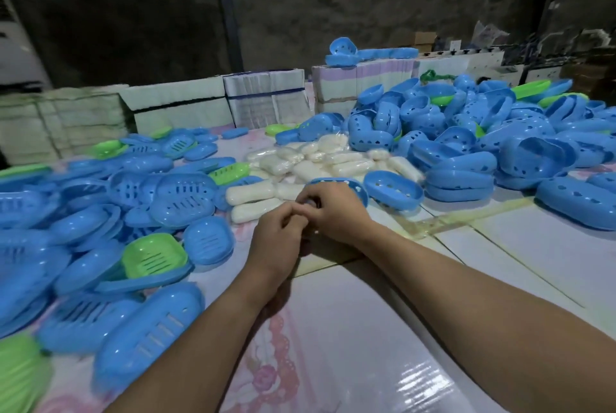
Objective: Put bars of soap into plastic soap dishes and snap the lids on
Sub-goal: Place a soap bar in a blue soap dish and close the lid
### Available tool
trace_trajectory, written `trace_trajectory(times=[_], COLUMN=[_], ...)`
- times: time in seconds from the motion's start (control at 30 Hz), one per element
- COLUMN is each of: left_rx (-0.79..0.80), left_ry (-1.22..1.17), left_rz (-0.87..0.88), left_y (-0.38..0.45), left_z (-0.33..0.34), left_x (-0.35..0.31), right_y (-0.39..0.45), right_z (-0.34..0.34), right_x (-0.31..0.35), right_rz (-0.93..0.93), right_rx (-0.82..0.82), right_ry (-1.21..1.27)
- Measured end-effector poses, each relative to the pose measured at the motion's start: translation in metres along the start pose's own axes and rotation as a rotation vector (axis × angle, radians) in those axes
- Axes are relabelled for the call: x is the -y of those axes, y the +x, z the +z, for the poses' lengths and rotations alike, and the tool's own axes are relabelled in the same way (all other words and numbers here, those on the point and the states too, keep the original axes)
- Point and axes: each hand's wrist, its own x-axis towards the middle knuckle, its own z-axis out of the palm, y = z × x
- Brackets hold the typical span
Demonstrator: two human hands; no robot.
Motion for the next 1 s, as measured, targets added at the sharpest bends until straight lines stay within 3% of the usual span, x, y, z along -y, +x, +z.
trace_trajectory(times=[0.1, 0.23, 0.33, 0.4, 0.47, 0.67, 0.87, 1.0], left_rx=[-0.076, -0.271, -0.22, -0.139, -0.08, -0.065, -0.191, -0.194], left_ry=[0.126, 0.768, 1.215, 1.321, 1.319, 1.303, 0.768, 0.557], left_rz=[0.049, 0.163, -0.1, -0.273, -0.304, -0.186, -0.005, 0.09], left_y=[0.001, 0.012, 0.017, 0.015, 0.013, 0.012, 0.012, 0.008], left_z=[-0.005, -0.032, -0.06, -0.072, -0.075, -0.071, -0.05, -0.038], left_x=[-0.004, -0.014, -0.015, -0.012, -0.007, -0.009, -0.011, -0.012], right_y=[0.002, 0.0, -0.002, -0.003, -0.004, -0.005, -0.002, 0.002], right_z=[-0.004, -0.003, -0.003, -0.003, -0.003, -0.009, -0.017, -0.021], right_x=[-0.002, 0.001, 0.001, 0.001, 0.0, -0.003, -0.009, -0.016], right_rz=[-0.035, -0.065, -0.106, -0.113, -0.109, -0.071, 0.022, 0.095], right_rx=[-0.02, -0.011, -0.004, -0.007, -0.014, -0.042, -0.116, -0.179], right_ry=[0.018, 0.018, 0.056, 0.074, 0.087, 0.087, 0.061, 0.055])
